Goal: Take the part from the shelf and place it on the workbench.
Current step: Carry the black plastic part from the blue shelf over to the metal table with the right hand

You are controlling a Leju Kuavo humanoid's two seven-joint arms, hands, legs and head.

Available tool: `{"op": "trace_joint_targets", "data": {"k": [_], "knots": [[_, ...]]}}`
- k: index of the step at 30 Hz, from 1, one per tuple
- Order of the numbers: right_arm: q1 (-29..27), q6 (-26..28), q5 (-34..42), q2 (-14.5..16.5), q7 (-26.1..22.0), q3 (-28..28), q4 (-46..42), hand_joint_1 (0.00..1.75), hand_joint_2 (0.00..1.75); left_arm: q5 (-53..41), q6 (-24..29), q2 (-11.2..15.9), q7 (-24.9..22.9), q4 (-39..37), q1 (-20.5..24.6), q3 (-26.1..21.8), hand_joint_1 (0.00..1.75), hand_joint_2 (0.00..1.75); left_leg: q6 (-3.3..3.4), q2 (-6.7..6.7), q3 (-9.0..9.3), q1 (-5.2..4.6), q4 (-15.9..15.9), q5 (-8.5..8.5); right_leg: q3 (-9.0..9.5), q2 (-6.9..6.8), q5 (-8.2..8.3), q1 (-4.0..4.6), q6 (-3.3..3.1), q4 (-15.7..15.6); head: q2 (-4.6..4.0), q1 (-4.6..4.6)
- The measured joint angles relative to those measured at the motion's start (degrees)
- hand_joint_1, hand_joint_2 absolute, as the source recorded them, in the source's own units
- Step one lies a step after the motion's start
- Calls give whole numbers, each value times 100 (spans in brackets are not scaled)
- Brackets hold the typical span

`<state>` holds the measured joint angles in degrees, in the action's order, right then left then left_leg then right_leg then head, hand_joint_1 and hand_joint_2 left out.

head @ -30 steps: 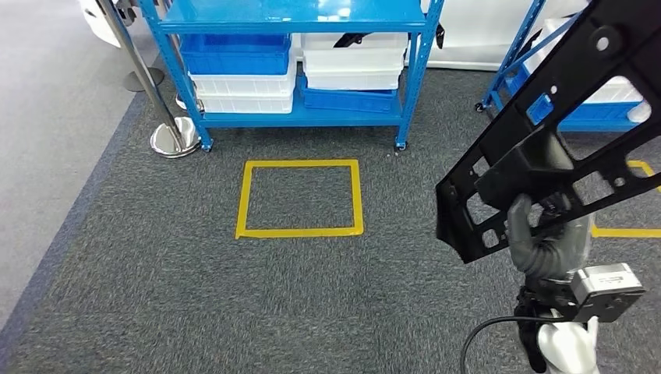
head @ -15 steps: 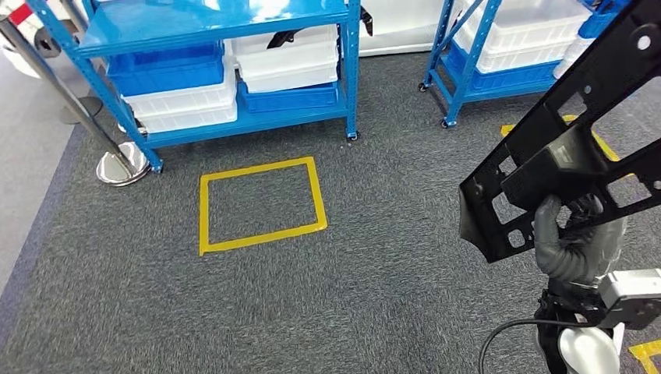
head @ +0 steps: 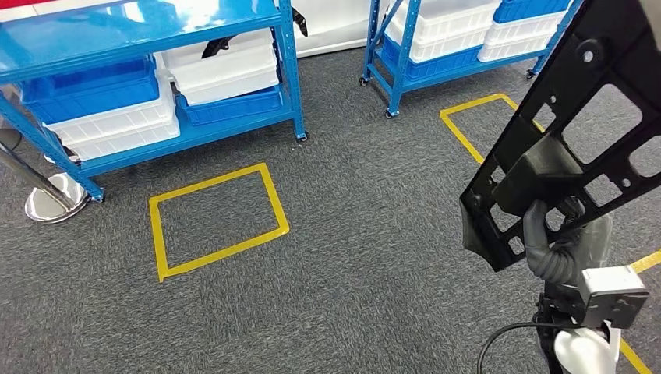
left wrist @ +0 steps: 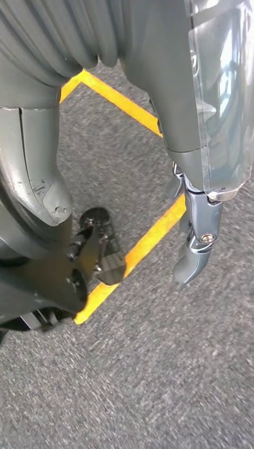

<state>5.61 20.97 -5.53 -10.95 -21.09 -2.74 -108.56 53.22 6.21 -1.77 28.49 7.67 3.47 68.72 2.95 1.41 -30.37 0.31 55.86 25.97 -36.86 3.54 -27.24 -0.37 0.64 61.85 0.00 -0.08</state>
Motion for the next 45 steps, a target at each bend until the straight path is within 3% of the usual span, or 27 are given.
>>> {"op": "trace_joint_targets", "data": {"k": [2,3,4,5,8,10,12,14,16,18,19,20,21,23,25,26,27,28,30,32,34,35,36,38,40,43,45], "knots": [[-22,2,-4,-4,0,4,21,175,175,4,3,0,-1,0,-15,3,0,175,-2,-171,8,-8,-20,0,-345,-259,-329,-38,59,651,0,19],[-45,3,-4,-4,0,5,33,175,175,5,4,0,-1,0,-21,5,0,175,-13,-258,4,-7,-14,8,-495,-297,-428,-69,91,939,0,19],[-67,4,-4,-4,0,6,44,175,175,7,4,-1,-1,0,-22,9,0,175,-30,-344,3,-2,-2,22,-555,-319,-420,-102,125,1056,0,19],[-82,7,-7,-4,0,8,50,175,175,8,4,-4,-1,0,-20,14,0,175,-54,-430,1,9,19,41,-502,-347,-312,-132,159,963,0,19],[-92,41,-63,-4,-6,19,57,175,175,35,6,-2,-7,-3,-5,32,0,175,-182,-655,-9,30,153,157,35,-614,109,-177,224,-1,-1,24],[-105,81,-123,-2,-9,27,63,175,175,61,9,10,-15,-7,0,37,0,175,-279,-759,-4,7,212,235,159,-710,124,-151,149,-229,-1,10],[-136,121,-175,-1,-9,44,65,175,175,74,11,10,-19,-9,10,40,0,175,-347,-855,49,8,217,272,139,-587,119,-134,37,-193,0,-11],[-164,154,-206,1,-12,61,64,175,175,77,12,8,-29,-9,20,43,0,175,-402,-703,44,44,341,400,126,-463,133,-136,-41,-199,0,-26],[-175,176,-220,5,-14,65,64,175,175,78,13,6,-45,-9,12,46,0,175,-421,-367,-186,68,876,747,112,-343,153,-120,-107,-205,0,-43],[-191,186,-227,9,-14,65,65,175,175,79,16,4,-59,-9,-9,50,0,175,-389,-215,-546,57,1624,1068,89,-197,166,-67,-149,-201,0,-51],[-205,191,-229,11,-13,65,66,175,175,79,19,4,-62,-9,-18,52,0,175,-357,-194,-662,42,1831,1093,82,-114,172,-35,-163,-199,-1,-52],[-217,196,-232,11,-13,65,66,175,175,78,22,4,-66,-9,-21,57,0,175,-311,-180,-682,20,1825,1002,81,-30,177,-7,-172,-198,-1,-54],[-227,201,-235,11,-13,65,66,175,175,78,27,4,-68,-9,-21,65,0,175,-247,-141,-601,-13,1601,808,88,55,182,17,-178,-198,-1,-52],[-236,212,-242,11,-15,67,63,175,175,78,40,18,-69,-14,-20,83,0,175,-74,126,-299,-81,860,385,106,205,191,42,-180,-201,0,-38],[-249,226,-251,13,-19,70,55,175,175,77,55,33,-71,-24,-15,92,0,175,52,367,-114,-121,398,213,90,337,218,6,-147,-211,-1,-29],[-268,234,-259,15,-22,76,44,175,175,76,60,39,-72,-28,-7,96,0,175,84,386,-94,-128,349,221,71,403,241,-23,-115,-225,-1,-32],[-293,241,-270,15,-27,87,27,175,175,76,66,36,-72,-28,1,101,0,175,99,324,-67,-147,285,200,59,481,269,-49,-76,-256,-1,-46],[-322,249,-279,16,-34,105,5,175,175,76,71,33,-72,-28,9,108,0,175,101,239,-21,-140,195,155,50,474,286,-52,-51,-265,0,-57],[-344,262,-291,14,-49,142,-26,175,175,75,76,22,-70,-28,7,121,0,175,98,65,88,-110,-28,41,-37,194,161,-15,-12,-102,-1,-42],[-346,272,-291,14,-57,161,-32,175,175,76,76,15,-70,-28,-9,128,0,175,81,-108,129,-95,-127,-7,-300,-170,-177,-13,40,448,-1,-25],[-369,278,-310,15,-64,166,-30,175,175,78,76,14,-72,-28,-23,131,0,175,49,-297,115,-89,-110,9,-546,-287,-385,-82,123,958,0,-21],[-379,285,-340,15,-76,167,-28,175,175,78,76,12,-75,-28,-23,133,0,175,23,-390,105,-78,-87,28,-550,-319,-351,-122,169,989,0,-21],[-386,300,-384,15,-94,168,-29,175,175,79,76,9,-79,-28,-20,134,0,175,-11,-481,95,-59,-50,55,-442,-361,-230,-161,217,821,0,-22],[-404,334,-476,15,-129,166,-44,175,175,80,76,4,-87,-28,-11,135,0,175,-92,-622,78,-19,55,129,-48,-535,63,-220,303,186,0,-19],[-418,351,-516,15,-140,165,-61,175,175,81,77,2,-88,-28,-8,135,0,175,-137,-679,70,-5,122,175,180,-677,182,-243,343,-183,0,-15],[-422,362,-534,17,-145,162,-74,175,175,81,82,17,-90,-31,-7,135,0,175,-178,-707,48,-22,167,217,181,-785,129,-221,308,-208,0,-9],[-449,396,-585,21,-134,152,-135,175,175,81,90,23,-91,-32,6,137,0,175,-273,-809,71,-15,228,306,146,-687,107,-181,139,-170,0,-27]]}}
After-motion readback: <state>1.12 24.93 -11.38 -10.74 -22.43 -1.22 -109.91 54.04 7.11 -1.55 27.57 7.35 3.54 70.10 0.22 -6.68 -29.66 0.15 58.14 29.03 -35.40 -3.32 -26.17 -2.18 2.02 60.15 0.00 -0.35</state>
